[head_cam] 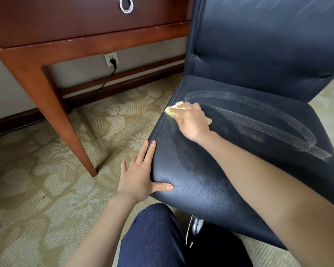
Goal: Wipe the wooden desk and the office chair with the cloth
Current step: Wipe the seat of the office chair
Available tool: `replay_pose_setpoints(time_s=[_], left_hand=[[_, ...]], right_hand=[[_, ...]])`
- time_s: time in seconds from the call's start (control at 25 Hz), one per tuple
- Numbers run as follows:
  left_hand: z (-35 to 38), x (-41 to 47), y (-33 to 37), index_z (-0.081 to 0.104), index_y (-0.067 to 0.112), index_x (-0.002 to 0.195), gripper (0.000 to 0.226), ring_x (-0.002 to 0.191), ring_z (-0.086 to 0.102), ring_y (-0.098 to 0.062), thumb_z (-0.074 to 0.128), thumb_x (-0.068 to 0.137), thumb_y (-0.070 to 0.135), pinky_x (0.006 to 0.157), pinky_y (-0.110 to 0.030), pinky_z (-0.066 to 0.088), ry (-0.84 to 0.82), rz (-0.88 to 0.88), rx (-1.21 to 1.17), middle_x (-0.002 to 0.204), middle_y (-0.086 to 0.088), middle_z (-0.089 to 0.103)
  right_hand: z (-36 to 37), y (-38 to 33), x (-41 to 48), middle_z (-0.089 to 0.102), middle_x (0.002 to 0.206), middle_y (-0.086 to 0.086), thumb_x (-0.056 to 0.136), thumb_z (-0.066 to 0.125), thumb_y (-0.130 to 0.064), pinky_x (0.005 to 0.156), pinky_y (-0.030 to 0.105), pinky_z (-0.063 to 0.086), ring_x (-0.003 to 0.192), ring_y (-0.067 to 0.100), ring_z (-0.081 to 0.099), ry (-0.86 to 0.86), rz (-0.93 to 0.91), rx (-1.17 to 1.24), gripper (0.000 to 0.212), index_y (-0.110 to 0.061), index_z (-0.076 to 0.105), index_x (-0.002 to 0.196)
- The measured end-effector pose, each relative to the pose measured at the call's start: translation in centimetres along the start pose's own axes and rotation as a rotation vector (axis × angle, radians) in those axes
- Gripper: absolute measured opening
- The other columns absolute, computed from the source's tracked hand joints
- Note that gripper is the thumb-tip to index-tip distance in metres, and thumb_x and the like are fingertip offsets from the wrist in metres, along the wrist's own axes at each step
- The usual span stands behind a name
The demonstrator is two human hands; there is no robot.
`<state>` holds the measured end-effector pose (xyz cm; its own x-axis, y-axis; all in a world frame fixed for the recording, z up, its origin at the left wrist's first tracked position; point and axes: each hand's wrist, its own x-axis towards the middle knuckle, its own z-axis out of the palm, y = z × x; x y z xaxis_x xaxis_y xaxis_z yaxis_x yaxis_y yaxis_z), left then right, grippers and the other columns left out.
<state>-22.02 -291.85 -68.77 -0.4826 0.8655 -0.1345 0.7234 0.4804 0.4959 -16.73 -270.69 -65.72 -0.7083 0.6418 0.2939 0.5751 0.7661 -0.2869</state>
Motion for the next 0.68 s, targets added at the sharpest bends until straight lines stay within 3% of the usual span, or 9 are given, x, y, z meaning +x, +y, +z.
replay_pose_setpoints(time_s=[0.16,0.32,0.52,0.6,0.68], left_hand=[[0.1,-0.2,-0.3,-0.021,0.045,0.140,0.127,0.146,0.006,-0.012,0.071,0.056,0.068,0.115,-0.053,0.001,0.007,0.019,-0.063,0.151,0.022,-0.023],[0.0,-0.1,-0.5,-0.023,0.046,0.137,0.126,0.146,0.006,-0.013,0.063,0.050,0.076,0.113,-0.055,0.001,-0.005,0.057,-0.109,0.152,0.021,-0.024],[0.0,-1.5,-2.5,-0.025,0.050,0.136,0.127,0.145,-0.007,-0.010,0.072,0.056,0.067,0.113,-0.053,-0.006,-0.024,0.095,-0.147,0.149,0.022,-0.027],[0.2,-2.5,-3.4,-0.029,0.049,0.133,0.127,0.145,-0.007,-0.011,0.071,0.056,0.067,0.114,-0.052,-0.005,-0.003,0.062,-0.135,0.152,0.018,-0.025],[0.3,-3.5,-4.1,-0.028,0.043,0.137,0.125,0.145,-0.005,-0.012,0.066,0.058,0.069,0.114,-0.051,-0.003,0.027,0.012,-0.126,0.155,0.013,-0.020]], right_hand=[[-1.8,-0.7,-6.3,0.060,0.123,0.007,0.094,0.054,-0.014,0.086,0.050,0.043,0.105,0.033,0.048,-0.048,-0.344,0.102,0.032,-0.020,0.062,0.125],[-4.1,0.8,-13.3,0.064,0.115,0.001,0.086,0.066,-0.012,0.077,0.039,0.047,0.092,0.029,0.055,-0.130,-0.557,0.096,0.028,-0.018,0.069,0.113],[-5.2,3.3,-15.4,0.064,0.116,-0.005,0.091,0.051,-0.011,0.085,0.032,0.042,0.099,0.022,0.050,-0.209,-0.965,-0.045,0.028,-0.022,0.072,0.105],[-4.9,2.9,-12.9,0.065,0.116,0.002,0.090,0.055,-0.009,0.084,0.037,0.046,0.098,0.027,0.054,-0.230,-0.949,0.007,0.024,-0.018,0.073,0.105],[-4.3,1.5,-9.5,0.065,0.116,0.008,0.088,0.062,-0.009,0.087,0.041,0.046,0.098,0.033,0.057,-0.238,-0.816,0.073,0.023,-0.014,0.073,0.108]])
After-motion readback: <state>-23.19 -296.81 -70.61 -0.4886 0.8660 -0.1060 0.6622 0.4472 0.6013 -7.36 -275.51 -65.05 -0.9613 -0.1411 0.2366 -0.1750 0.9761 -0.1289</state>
